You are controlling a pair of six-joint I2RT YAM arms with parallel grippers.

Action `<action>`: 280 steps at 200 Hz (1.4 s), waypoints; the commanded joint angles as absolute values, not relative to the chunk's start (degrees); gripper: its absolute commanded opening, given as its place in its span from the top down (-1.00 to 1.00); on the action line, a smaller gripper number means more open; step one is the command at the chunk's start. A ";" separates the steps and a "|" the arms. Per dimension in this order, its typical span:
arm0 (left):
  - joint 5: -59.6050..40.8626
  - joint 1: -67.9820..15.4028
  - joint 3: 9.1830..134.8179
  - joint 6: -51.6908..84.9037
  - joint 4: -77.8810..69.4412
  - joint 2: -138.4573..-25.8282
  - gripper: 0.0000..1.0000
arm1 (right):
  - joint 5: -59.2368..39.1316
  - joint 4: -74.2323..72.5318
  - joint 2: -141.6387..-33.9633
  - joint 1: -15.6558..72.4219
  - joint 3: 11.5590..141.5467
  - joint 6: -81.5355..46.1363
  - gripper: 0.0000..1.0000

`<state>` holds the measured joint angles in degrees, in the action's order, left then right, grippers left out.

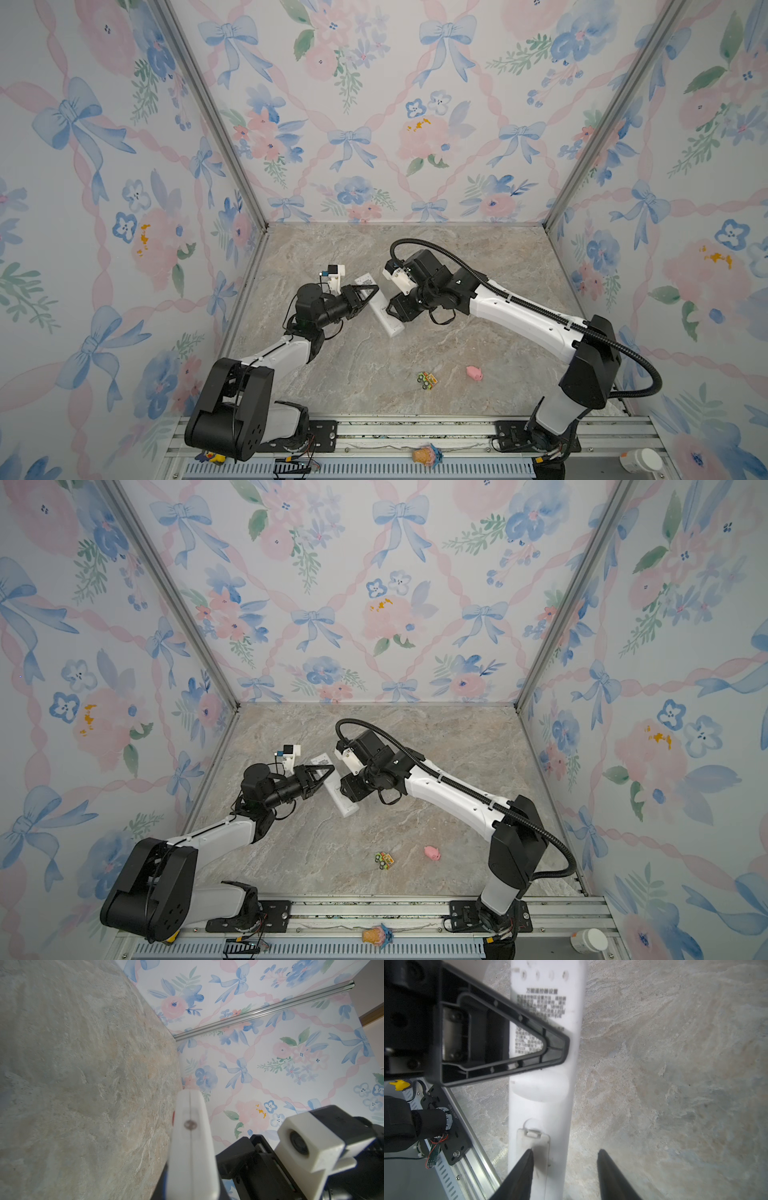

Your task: Load the batteries into the remote control

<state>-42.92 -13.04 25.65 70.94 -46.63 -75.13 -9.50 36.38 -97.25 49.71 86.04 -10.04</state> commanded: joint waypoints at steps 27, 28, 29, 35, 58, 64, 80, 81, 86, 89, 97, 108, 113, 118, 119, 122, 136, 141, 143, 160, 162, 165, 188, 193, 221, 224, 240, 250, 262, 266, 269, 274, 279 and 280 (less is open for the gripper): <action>-44.22 -12.61 26.10 70.39 -49.31 -73.48 1.00 | -9.66 38.85 -98.94 50.16 87.56 -9.84 -0.01; -44.21 -12.59 26.10 70.39 -49.31 -73.48 1.00 | -9.66 38.85 -98.95 50.22 87.55 -9.84 -0.01; -44.21 -12.58 26.15 70.40 -49.31 -73.48 1.00 | -9.67 38.89 -99.00 50.20 87.50 -9.80 -0.01; -44.27 -12.60 26.19 70.40 -49.30 -73.47 1.00 | -9.62 38.99 -99.05 50.19 87.52 -9.82 -0.01; -44.23 -12.60 26.28 70.40 -49.30 -73.41 1.00 | -9.08 39.77 -99.62 50.37 87.75 -9.41 -0.01; -44.27 -12.56 26.28 70.36 -49.31 -73.47 1.00 | -8.77 40.19 -99.90 50.41 87.87 -9.34 -0.01; -44.33 -12.55 26.39 70.40 -49.24 -73.54 1.00 | -8.28 40.93 -100.19 50.43 87.95 -9.39 -0.01; -44.31 -12.56 26.42 70.40 -49.27 -73.55 1.00 | -8.27 40.94 -100.19 50.39 87.96 -9.40 -0.01; -44.33 -12.55 26.37 70.40 -49.31 -73.56 1.00 | -8.31 40.96 -100.18 50.39 87.93 -9.38 0.00; -44.30 -12.56 26.43 70.40 -49.31 -73.53 1.00 | -8.31 40.96 -100.15 50.36 87.87 -9.41 -0.01; -44.37 -12.53 26.30 70.40 -49.24 -73.55 1.00 | -8.42 40.79 -100.04 50.41 87.87 -9.54 -0.01; -44.25 -12.57 26.28 70.41 -49.26 -73.56 1.00 | -8.52 40.44 -99.84 50.43 88.04 -9.60 -0.02; -44.17 -12.46 26.21 70.48 -49.31 -73.56 1.00 | -8.61 40.30 -99.77 50.40 88.19 -9.62 -0.03; -44.06 -12.46 26.19 70.44 -49.30 -73.56 1.00 | -8.67 40.26 -99.68 50.37 88.38 -9.61 -0.05; -44.05 -12.43 26.19 70.46 -49.30 -73.56 1.00 | -8.64 40.25 -99.68 50.36 88.40 -9.64 -0.05; -43.99 -12.45 26.19 70.42 -49.31 -73.54 1.00 | -8.66 40.26 -99.60 50.36 88.54 -9.66 -0.07; -43.51 -12.30 26.29 70.64 -49.26 -73.55 1.00 | -8.53 40.51 -99.45 50.36 89.60 -9.58 -0.23; -43.29 -12.25 26.28 70.69 -49.31 -73.58 1.00 | -8.48 40.65 -99.41 50.36 89.92 -9.49 -0.30; -43.22 -12.29 26.28 70.78 -49.31 -73.57 1.00 | -8.49 40.68 -99.40 50.36 90.02 -9.49 -0.32; -41.19 -12.20 26.39 71.34 -48.59 -73.17 1.00 | -8.74 40.52 -98.92 50.27 90.88 -9.46 -0.48; -40.91 -12.15 26.37 71.43 -48.49 -73.11 1.00 | -8.78 40.45 -98.89 50.23 90.95 -9.49 -0.49; -40.47 -12.14 26.37 71.53 -48.30 -73.05 1.00 | -8.86 40.37 -98.80 50.19 91.03 -9.45 -0.52; -37.38 -12.19 26.55 72.15 -46.35 -72.06 1.00 | -9.77 39.52 -98.03 50.24 91.24 -9.58 -0.65; -36.96 -12.17 26.80 72.13 -45.81 -71.81 1.00 | -10.10 39.11 -97.76 50.23 91.13 -9.61 -0.69; -35.31 -12.21 28.31 70.90 -41.36 -70.08 1.00 | -11.94 37.69 -97.62 50.30 90.27 -10.06 -0.92; -35.21 -12.14 28.46 70.82 -40.92 -69.87 1.00 | -11.95 37.70 -97.64 50.28 90.19 -10.10 -0.93; -34.66 -12.11 29.08 70.50 -38.95 -69.10 1.00 | -12.07 37.49 -97.81 50.33 89.92 -9.94 -0.94; -34.19 -12.11 29.34 70.58 -38.12 -68.76 1.00 | -12.08 37.32 -97.91 50.28 89.67 -9.93 -0.94; -33.63 -12.11 29.44 70.75 -37.41 -68.40 1.00 | -12.35 37.18 -98.15 50.34 89.66 -9.62 -0.93; -33.42 -12.18 29.59 70.86 -37.13 -68.31 1.00 | -12.39 37.24 -98.26 50.29 89.70 -9.51 -0.93; -33.29 -12.15 29.54 70.93 -37.00 -68.23 1.00 | -12.39 37.33 -98.38 50.28 89.70 -9.41 -0.93; -33.11 -12.17 29.67 71.14 -36.72 -68.08 1.00 | -12.44 37.42 -98.63 50.34 89.74 -9.32 -0.92; -32.98 -12.15 29.82 71.19 -36.54 -68.04 1.00 | -12.48 37.52 -98.82 50.29 89.85 -9.17 -0.92; -32.97 -12.18 29.81 71.28 -36.46 -68.04 1.00 | -12.48 37.53 -98.80 50.28 89.84 -9.11 -0.92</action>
